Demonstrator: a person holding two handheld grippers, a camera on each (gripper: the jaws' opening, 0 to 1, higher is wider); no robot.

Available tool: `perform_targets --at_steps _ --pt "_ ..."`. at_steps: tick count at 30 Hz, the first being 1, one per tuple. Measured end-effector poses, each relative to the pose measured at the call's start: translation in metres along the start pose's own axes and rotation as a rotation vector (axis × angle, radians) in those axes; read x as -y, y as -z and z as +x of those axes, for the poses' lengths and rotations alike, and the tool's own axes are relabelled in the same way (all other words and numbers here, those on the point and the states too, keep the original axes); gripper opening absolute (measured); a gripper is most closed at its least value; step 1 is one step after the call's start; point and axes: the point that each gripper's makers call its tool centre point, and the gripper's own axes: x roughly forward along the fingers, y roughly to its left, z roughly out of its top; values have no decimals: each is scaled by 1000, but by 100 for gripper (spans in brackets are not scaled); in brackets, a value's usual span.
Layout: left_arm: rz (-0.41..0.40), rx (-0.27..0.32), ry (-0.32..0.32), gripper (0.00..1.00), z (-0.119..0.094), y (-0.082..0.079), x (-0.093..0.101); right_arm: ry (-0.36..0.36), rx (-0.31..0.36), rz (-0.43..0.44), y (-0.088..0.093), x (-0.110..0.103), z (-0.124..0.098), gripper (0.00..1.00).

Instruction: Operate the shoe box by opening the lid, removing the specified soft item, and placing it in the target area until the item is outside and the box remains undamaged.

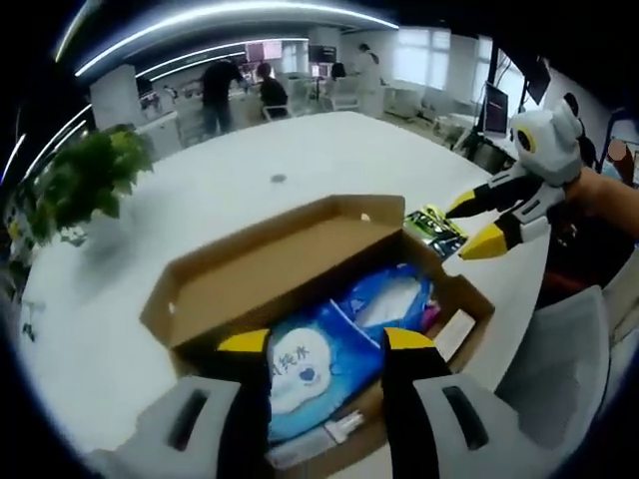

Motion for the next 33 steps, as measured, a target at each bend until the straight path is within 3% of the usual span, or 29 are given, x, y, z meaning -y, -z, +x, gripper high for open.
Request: perform_targets --at_steps 18,33 --pt "-56 -21 -135 40 -31 40 -54 -86 19 -30 -19 -39 26 42" --pt "-123 -66 -184 36 -38 74 -66 -142 -2 -58 -16 -62 54 35"
